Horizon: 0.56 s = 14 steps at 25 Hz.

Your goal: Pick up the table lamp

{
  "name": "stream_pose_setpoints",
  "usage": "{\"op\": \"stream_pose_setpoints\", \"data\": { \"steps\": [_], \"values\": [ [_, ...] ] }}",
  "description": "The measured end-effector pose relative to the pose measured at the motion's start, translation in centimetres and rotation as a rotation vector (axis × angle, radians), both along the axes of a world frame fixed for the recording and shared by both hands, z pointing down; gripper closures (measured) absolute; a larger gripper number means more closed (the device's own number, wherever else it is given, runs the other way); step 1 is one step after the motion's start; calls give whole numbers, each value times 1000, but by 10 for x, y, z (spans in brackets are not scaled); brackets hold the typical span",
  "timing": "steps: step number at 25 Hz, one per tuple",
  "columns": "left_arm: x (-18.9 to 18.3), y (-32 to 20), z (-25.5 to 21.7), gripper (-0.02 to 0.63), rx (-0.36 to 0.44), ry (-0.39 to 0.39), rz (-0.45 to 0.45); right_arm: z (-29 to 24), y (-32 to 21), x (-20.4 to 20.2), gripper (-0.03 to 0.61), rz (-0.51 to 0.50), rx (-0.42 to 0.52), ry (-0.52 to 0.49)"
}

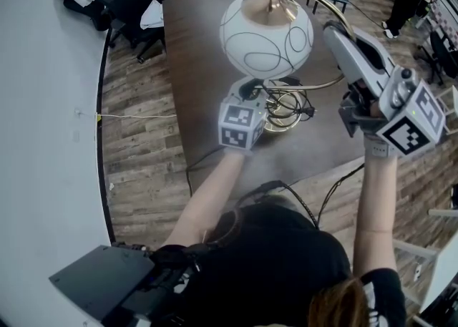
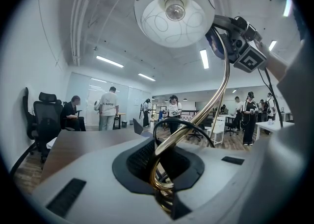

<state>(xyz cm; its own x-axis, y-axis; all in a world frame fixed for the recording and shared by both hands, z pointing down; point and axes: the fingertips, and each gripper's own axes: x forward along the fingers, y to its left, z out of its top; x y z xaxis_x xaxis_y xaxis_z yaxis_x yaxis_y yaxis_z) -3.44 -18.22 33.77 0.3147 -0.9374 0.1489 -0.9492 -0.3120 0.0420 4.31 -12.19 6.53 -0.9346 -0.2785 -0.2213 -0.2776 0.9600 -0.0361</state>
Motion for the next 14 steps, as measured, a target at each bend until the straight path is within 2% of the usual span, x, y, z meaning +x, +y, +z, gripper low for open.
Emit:
{"op": "stream_pose_setpoints", "data": {
  "steps": [14],
  "values": [
    [6, -5, 13, 583, -8, -8, -5, 13, -7, 8, 578, -10, -9, 1]
  ]
}}
